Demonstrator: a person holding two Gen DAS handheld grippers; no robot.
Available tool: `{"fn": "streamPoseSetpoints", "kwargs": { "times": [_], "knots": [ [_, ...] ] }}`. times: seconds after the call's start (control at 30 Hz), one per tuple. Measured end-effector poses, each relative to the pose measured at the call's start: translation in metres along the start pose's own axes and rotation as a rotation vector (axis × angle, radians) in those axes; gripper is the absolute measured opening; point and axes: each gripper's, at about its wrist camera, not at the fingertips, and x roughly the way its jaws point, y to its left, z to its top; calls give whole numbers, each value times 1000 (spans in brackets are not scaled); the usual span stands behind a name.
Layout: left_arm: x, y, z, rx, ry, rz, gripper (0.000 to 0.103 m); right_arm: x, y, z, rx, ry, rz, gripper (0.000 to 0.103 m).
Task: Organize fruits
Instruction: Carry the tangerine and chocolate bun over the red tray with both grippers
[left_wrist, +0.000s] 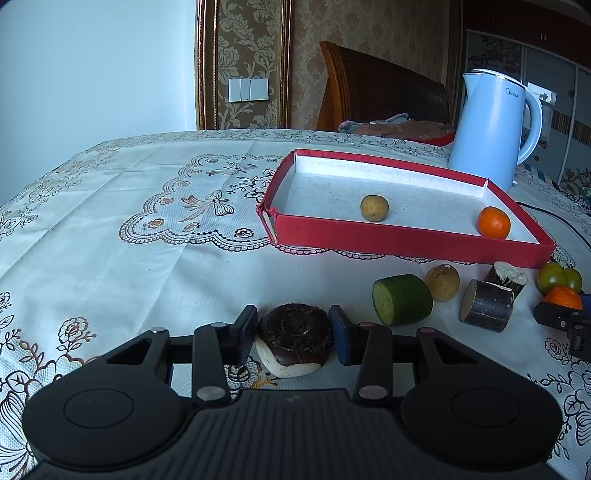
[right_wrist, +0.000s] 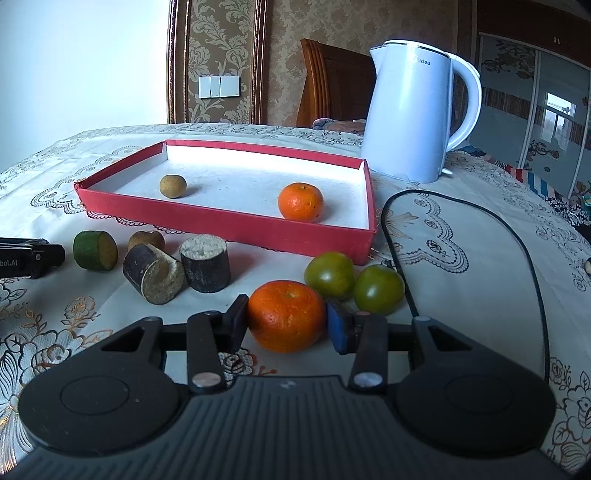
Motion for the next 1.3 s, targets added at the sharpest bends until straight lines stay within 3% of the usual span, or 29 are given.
{"fn": "streamPoseSetpoints", "kwargs": {
  "times": [0.23, 0.7, 1.13, 1.3],
  "knots": [
    [-1, 1, 5, 12, 1, 3, 41, -6, -1, 1, 1, -34, -13, 41],
    [-12, -22, 36, 58, -77, -27, 41, -15, -4, 20, -5, -92, -25, 41],
    [10, -54, 65, 108, -105, -61, 41, 0, -4, 48, -14, -115, -35, 41],
    [26, -64, 74, 119, -80, -79, 41, 17, -2, 61, -18, -104, -39, 41]
  ]
}}
